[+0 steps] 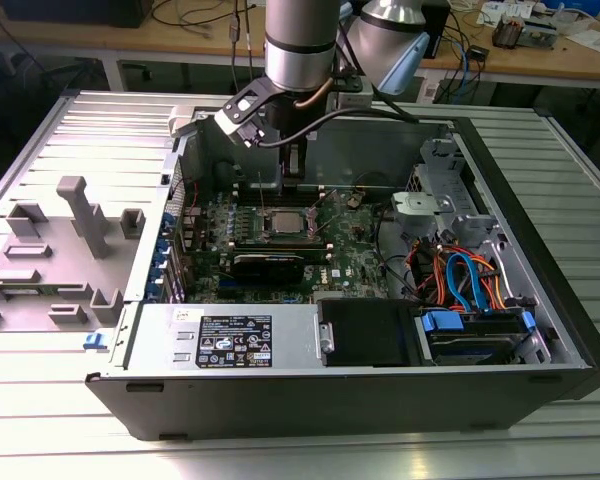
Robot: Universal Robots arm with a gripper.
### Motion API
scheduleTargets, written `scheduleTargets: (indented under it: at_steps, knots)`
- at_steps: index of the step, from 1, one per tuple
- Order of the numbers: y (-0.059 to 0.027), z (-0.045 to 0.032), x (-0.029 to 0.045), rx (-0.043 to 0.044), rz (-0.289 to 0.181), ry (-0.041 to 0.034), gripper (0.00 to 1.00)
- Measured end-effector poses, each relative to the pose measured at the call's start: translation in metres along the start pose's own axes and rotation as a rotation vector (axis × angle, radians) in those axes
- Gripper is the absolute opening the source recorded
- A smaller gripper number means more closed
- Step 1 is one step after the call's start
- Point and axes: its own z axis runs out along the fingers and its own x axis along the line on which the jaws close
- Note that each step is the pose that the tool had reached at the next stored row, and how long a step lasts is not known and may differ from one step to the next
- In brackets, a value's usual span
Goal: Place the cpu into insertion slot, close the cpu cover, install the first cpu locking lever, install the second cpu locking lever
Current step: 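Close the cpu cover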
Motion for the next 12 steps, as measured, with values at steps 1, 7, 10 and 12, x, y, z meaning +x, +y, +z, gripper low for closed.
scheduleTargets:
  at_steps: [1,7,10,12]
  knots:
    - [0.0,-0.0008,0.0,0.0004,0.0,-0.0006,0.11]
    - [0.0,-0.0064,0.0001,-0.0001,0.0,0.0002,0.11]
    - [-0.0001,-0.0066,0.0001,0.0,0.0,-0.0001,0.11]
    - [0.0005,-0.0067,0.0001,0.0,0.0,0.0,0.11]
